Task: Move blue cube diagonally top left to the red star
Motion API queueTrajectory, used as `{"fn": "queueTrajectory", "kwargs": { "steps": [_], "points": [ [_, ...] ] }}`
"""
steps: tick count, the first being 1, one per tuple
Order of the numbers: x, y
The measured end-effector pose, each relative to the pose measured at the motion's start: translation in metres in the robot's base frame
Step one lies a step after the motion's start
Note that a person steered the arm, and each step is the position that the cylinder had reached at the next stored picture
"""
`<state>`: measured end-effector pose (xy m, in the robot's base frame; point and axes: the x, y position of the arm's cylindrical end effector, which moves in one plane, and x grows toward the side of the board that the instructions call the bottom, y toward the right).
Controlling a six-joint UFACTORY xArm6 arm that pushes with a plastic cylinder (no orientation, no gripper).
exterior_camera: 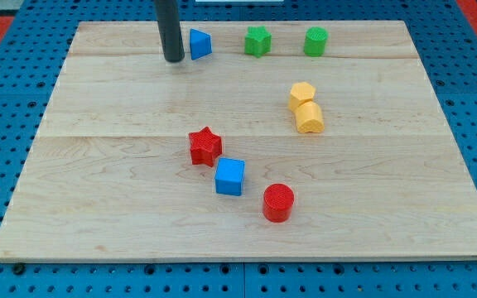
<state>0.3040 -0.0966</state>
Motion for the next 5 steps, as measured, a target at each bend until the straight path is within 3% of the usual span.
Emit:
{"fn": "queueTrajectory", "kwargs": {
  "steps": [3,4,5],
  "points": [
    [-0.037,0.026],
    [-0.008,0.027],
    [0.057,0.034]
  ]
}}
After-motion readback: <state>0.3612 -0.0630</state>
